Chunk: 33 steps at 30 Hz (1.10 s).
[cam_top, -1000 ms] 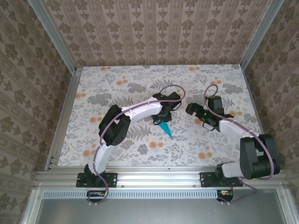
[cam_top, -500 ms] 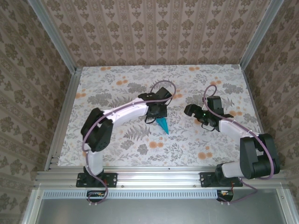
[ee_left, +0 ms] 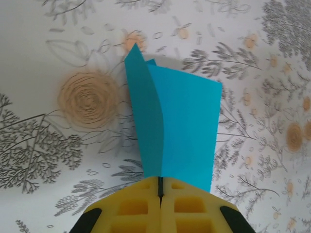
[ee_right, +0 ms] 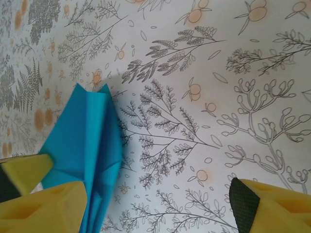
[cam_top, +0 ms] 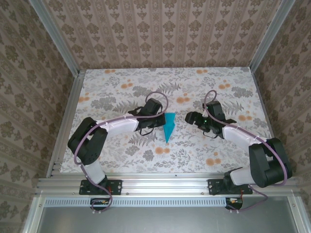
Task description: Fold a paper plane with a square sheet of paper (pick it up from the middle)
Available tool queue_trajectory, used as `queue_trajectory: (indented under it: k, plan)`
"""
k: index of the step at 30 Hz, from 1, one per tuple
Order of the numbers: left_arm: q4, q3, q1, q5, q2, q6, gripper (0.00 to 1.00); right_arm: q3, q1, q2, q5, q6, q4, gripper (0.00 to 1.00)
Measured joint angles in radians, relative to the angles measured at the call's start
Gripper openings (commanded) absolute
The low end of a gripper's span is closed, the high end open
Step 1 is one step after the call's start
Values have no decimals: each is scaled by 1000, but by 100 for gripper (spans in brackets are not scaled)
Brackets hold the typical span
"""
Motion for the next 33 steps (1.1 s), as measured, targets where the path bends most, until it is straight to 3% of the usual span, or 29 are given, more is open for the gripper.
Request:
queue_trajectory:
  k: [10, 19, 33]
  plan:
    - [248, -156, 14, 13, 7, -89, 6, 132, 196, 105, 68, 2, -67, 49]
    - [342, -242, 33, 9, 6, -137, 6, 238, 335, 248, 109, -4, -113, 50]
    - [365, -270, 33, 5, 6, -144, 6, 330, 395, 345, 135, -16, -200, 54]
